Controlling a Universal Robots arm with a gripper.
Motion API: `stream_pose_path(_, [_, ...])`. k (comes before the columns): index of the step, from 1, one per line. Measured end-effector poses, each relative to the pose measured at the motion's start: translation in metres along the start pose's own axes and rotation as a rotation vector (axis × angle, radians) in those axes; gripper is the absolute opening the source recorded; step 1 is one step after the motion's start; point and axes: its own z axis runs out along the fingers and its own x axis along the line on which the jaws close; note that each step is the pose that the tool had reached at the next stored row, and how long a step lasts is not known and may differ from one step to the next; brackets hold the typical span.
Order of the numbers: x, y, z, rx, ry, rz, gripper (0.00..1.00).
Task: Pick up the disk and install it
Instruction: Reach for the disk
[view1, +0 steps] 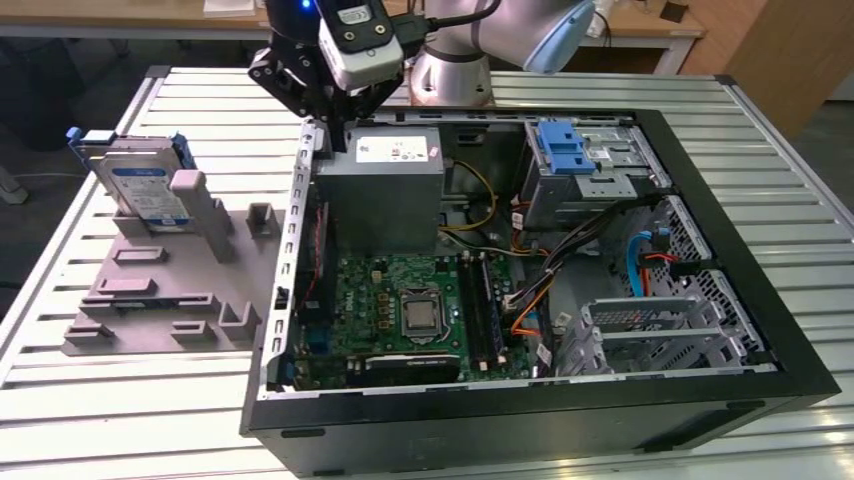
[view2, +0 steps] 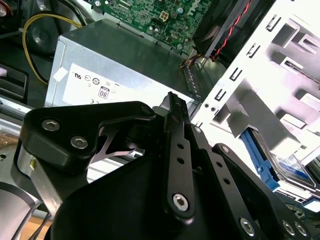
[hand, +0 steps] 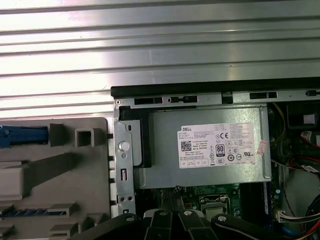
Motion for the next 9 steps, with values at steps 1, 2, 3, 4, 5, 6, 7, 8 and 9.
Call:
stream_pose_path(1, [0.0001, 0.0, 0.0001, 0.0, 0.0, 0.0, 0.11])
stream_pose_path(2, [0.0003, 0.0, 0.0001, 0.0, -0.0001, 0.0, 0.11])
stream_pose_path(3, [0.0006, -0.0001, 0.0002, 0.0, 0.0, 0.0, 0.11])
stream_pose_path(4, [0.0009, -0.0001, 0.0002, 0.0, 0.0, 0.0, 0.11])
stream_pose_path(5, [0.0013, -0.0001, 0.0002, 0.0, 0.0, 0.0, 0.11])
stream_pose_path(6, [0.0015, -0.0001, 0.0003, 0.0, -0.0001, 0.0, 0.11])
stream_pose_path(7, [0.0017, -0.0002, 0.0003, 0.0, 0.0, 0.0, 0.11])
stream_pose_path(8, [0.0019, -0.0002, 0.0003, 0.0, 0.0, 0.0, 0.11])
stream_pose_path(9, [0.0021, -0.0002, 0.0003, 0.0001, 0.0, 0.0, 0.11])
